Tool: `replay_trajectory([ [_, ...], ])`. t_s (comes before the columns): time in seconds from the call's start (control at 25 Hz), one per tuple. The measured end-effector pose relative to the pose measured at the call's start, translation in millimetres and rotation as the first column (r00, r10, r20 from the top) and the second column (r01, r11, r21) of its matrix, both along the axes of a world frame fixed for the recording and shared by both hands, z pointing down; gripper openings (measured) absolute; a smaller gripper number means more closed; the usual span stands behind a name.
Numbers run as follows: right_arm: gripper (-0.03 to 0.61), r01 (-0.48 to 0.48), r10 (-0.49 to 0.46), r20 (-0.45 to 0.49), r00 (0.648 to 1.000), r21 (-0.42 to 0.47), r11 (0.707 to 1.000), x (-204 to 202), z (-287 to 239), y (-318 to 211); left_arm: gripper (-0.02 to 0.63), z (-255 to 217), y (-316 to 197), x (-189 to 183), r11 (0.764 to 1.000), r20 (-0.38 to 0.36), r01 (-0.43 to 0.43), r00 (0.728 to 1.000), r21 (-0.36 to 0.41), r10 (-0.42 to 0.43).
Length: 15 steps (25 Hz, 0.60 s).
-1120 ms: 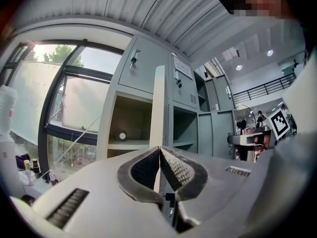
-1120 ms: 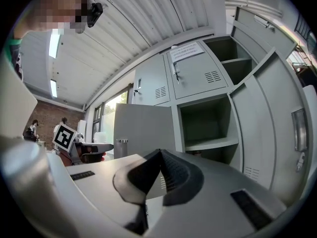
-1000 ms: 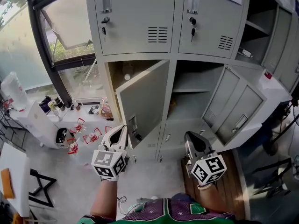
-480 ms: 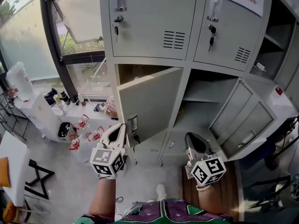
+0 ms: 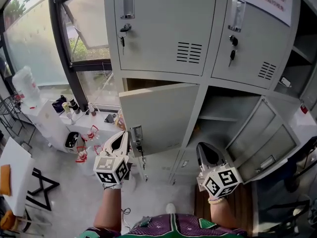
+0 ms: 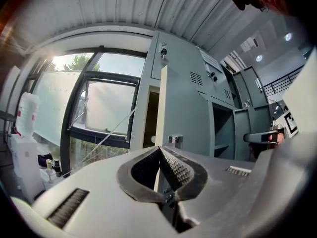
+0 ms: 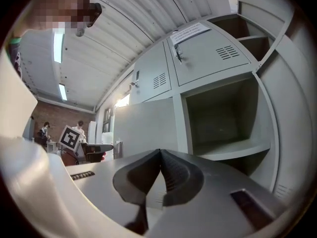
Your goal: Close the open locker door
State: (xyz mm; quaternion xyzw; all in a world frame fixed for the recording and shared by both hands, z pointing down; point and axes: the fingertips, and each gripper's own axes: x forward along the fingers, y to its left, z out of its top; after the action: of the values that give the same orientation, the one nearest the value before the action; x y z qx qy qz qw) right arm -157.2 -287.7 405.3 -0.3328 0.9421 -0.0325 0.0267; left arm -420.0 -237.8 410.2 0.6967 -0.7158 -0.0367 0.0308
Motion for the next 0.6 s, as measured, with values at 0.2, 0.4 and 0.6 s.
replay_trajectory([
  [0.2, 0.005, 0.024, -0.024, 0.006, 1.0, 0.01, 1.0, -7.6, -3.8, -17.1, 0.021, -0.5, -16.9, -11.8, 0.999, 0.004, 0.045, 0.999, -0.01, -0.045],
  [0.4, 0.005, 0.038, -0.038, 0.013, 0.999, 0.009, 0.999, -12.6, -5.9, -32.8, 0.021, -1.2, -32.9, -21.2, 0.997, 0.01, 0.069, 0.998, -0.02, -0.069],
  [0.6, 0.005, 0.044, -0.044, 0.012, 0.999, 0.011, 0.999, -15.9, -7.2, -46.3, 0.025, -2.0, -46.9, -32.4, 0.995, -0.002, 0.101, 0.995, -0.025, -0.101],
])
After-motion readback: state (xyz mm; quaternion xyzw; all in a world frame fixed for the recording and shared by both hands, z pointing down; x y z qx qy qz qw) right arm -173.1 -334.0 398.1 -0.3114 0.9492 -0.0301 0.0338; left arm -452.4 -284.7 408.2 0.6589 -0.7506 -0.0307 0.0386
